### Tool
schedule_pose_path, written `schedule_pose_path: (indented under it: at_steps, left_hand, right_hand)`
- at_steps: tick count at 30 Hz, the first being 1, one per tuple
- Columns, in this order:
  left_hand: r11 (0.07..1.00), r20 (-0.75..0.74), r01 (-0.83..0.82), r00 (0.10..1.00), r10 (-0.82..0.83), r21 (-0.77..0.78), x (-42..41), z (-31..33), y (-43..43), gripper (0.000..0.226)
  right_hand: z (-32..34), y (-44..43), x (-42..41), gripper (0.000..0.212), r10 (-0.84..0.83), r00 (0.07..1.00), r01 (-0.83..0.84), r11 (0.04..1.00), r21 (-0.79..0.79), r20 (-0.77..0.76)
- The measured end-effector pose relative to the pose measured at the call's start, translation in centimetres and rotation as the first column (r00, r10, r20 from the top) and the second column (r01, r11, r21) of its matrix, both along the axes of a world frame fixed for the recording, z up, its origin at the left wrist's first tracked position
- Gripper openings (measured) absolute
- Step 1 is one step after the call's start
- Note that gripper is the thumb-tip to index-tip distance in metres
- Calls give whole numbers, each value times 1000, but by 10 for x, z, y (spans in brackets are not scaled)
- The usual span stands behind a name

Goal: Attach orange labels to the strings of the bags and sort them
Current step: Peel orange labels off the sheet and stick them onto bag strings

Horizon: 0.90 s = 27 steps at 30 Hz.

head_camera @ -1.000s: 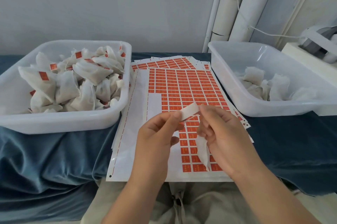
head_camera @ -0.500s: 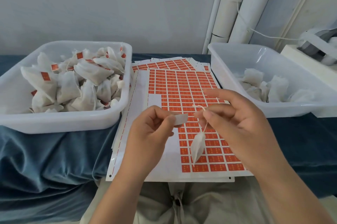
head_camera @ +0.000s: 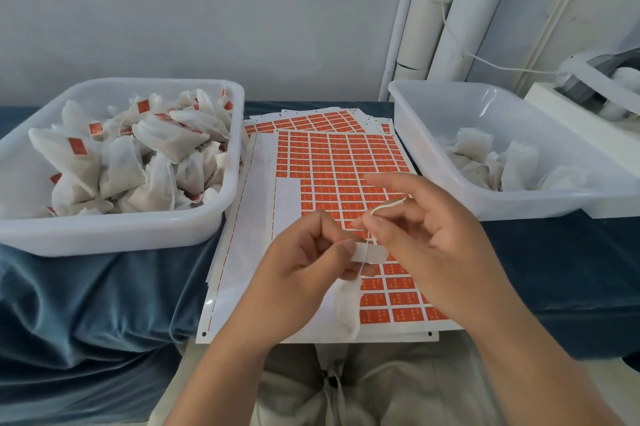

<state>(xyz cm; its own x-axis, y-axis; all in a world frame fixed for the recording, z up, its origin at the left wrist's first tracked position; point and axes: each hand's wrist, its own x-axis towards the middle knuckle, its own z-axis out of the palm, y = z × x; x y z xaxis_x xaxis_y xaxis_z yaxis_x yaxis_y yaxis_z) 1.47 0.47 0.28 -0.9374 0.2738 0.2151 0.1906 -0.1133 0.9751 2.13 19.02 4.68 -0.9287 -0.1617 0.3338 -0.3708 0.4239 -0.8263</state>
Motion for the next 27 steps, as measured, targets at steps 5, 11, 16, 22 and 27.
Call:
schedule_pose_path:
  at_steps: [5,11,16,22,27]
  left_hand:
    - [1000,26,-11,1000,11,3,0,0,-1,13]
    - [999,57,-42,997,43,-7,1,3,-2,16]
    - [996,42,-69,997,71,-54,1,6,-1,23]
    - [992,126,-115,985,120,-44,2,11,1,42]
    - [995,218,-84,971,93,-52,1,8,1,24]
  right_hand:
    - [0,-3,-1,33,-15,1000,15,1000,0,-5]
    - [-4,-5,-3,28,-37,999,38,997,-63,18]
    - [-8,-5,-8,23,-32,996,45,986,-159,83]
    - [-8,-8,-8,24,-25,993,53,967,-249,117]
    - [-8,-9,-5,25,-9,994,38,962,-270,110]
